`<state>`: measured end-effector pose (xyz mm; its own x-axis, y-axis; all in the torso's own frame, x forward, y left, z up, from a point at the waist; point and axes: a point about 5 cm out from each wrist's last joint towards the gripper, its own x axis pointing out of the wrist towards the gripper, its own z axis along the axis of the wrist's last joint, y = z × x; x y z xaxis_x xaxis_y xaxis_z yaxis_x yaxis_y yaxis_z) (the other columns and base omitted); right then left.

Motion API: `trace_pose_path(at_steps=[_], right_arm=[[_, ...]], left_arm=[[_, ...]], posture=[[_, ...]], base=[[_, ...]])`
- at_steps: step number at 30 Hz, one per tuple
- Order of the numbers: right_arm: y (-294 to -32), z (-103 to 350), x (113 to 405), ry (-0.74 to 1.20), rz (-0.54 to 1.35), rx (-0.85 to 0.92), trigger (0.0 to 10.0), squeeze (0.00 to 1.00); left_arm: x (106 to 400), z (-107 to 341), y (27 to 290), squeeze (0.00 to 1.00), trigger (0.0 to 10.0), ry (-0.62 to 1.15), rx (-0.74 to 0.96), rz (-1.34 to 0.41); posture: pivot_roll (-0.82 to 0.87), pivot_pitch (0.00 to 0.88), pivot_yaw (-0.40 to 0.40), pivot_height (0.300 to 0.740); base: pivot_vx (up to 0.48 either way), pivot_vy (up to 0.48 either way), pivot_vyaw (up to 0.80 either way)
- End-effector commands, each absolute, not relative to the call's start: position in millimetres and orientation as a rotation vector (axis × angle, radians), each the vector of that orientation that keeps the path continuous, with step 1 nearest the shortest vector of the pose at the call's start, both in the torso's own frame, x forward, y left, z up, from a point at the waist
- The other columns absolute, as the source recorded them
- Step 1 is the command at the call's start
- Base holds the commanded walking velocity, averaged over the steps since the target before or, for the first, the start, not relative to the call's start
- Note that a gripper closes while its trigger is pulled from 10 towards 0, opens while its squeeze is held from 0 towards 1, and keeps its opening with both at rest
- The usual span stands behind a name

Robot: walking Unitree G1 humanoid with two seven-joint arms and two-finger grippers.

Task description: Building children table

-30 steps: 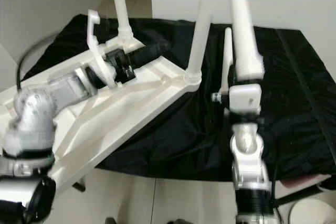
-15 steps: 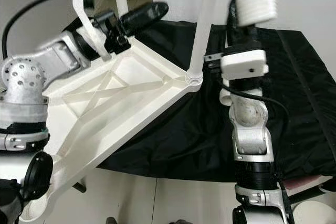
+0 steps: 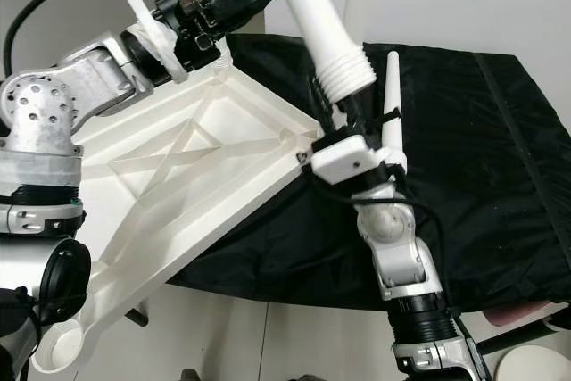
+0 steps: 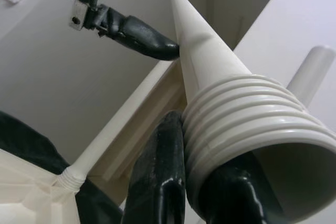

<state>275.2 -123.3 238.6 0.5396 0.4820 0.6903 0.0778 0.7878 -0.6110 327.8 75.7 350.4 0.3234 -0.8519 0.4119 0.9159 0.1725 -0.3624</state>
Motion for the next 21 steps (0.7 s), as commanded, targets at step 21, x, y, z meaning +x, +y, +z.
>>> trace_pose_path(at_steps=[21], right_arm=[[-117,182,254,-0.946,0.349,-0.857,10.0,0.00]], left_arm=[[366,370,87,0.00,10.0,-0.201,-0.742,-1.247]], posture=[[-0.06,0.021,0.033,0.740]], base=[[0.000,0.000,0.00]])
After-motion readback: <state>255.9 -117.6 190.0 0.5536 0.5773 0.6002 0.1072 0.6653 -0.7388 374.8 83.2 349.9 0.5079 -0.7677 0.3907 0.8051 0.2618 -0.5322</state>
